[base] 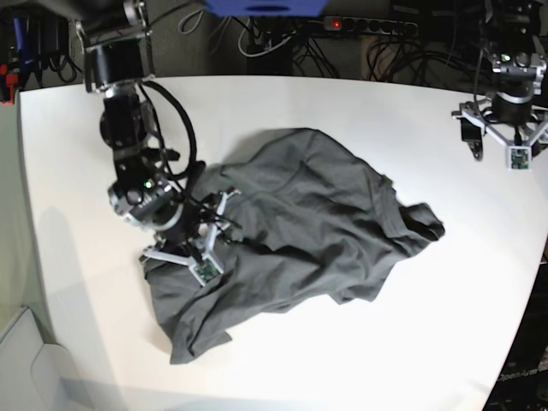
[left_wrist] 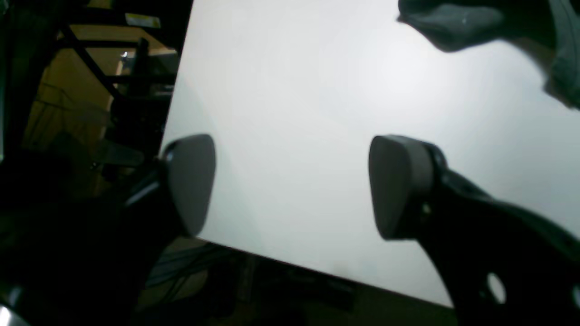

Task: Layout the t-shirt on the table in an organized manner, then fold the t-shirt properly
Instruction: 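Release and regrasp the t-shirt fabric with the right gripper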

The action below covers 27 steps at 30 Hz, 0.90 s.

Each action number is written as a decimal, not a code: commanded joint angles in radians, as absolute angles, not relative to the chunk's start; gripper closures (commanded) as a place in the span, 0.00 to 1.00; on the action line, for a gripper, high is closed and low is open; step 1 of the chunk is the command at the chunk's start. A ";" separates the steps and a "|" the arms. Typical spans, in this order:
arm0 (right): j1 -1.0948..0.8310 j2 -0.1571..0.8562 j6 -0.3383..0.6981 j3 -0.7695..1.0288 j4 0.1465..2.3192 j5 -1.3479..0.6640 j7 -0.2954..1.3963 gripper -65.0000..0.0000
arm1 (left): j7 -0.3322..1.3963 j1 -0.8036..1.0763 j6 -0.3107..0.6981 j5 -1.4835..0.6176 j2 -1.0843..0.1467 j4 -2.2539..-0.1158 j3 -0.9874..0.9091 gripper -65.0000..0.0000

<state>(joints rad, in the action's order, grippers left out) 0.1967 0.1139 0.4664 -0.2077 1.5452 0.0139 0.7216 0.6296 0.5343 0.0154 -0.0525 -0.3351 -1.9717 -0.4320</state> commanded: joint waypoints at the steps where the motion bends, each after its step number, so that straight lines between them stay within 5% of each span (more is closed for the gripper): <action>1: 0.240 0.113 0.461 -0.205 1.514 0.007 0.710 0.50 | 0.610 0.535 0.007 -0.047 -0.348 -1.991 -0.440 0.21; 5: 0.312 0.113 0.461 -0.205 1.356 0.007 0.700 0.35 | 0.608 0.545 0.007 -0.048 -0.348 -1.991 -0.441 0.21; 21: 0.355 0.085 0.460 -0.205 1.182 0.007 0.547 0.35 | 0.608 0.547 0.007 -0.048 -0.348 -1.991 -0.441 0.21; 24: 0.366 0.085 0.460 -0.205 1.153 0.007 0.519 0.39 | 0.608 0.547 0.007 -0.048 -0.348 -1.991 -0.441 0.21; 27: 0.389 0.084 0.460 -0.205 1.119 0.007 0.516 0.55 | 0.608 0.544 0.007 -0.048 -0.348 -1.991 -0.441 0.21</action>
